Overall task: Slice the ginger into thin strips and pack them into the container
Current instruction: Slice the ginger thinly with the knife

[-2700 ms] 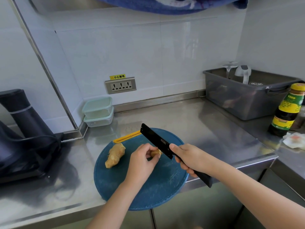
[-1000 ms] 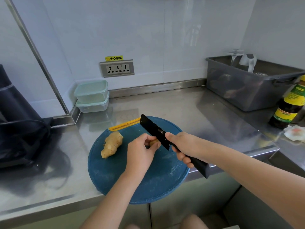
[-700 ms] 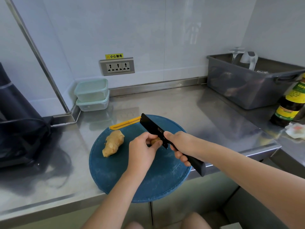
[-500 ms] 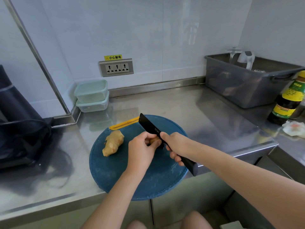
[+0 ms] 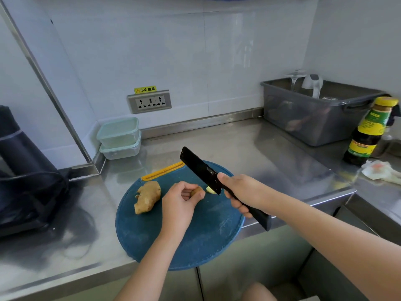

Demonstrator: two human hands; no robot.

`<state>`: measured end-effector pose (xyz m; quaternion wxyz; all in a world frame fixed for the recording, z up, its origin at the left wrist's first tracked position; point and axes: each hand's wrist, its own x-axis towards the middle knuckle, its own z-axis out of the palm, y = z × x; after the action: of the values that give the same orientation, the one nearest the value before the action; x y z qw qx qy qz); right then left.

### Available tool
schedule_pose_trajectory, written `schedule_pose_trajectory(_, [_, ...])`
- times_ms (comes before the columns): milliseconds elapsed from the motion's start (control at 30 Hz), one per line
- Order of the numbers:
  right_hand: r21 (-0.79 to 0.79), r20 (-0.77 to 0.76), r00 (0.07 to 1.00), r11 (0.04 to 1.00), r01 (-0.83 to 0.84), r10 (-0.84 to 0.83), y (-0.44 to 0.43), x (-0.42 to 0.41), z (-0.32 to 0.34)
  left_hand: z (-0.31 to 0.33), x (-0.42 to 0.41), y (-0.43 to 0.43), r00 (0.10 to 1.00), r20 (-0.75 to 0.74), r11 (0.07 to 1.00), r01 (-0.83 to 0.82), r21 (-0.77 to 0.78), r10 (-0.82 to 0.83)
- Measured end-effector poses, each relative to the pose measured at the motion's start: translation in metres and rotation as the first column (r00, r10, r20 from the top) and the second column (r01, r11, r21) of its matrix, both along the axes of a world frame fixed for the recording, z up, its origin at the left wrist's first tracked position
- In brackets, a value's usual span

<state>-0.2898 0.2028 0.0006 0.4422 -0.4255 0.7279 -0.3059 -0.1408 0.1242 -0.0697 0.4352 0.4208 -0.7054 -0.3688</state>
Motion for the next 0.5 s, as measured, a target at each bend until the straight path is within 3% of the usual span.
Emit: schedule_pose_trajectory(500, [-0.031,-0.019,0.999,0.999,-0.041,0.040,0.0085,0.0060,-0.0066,-0.0006,0.0010,-0.0017,1.000,-0.012,1.000,-0.005,0.031,0.005])
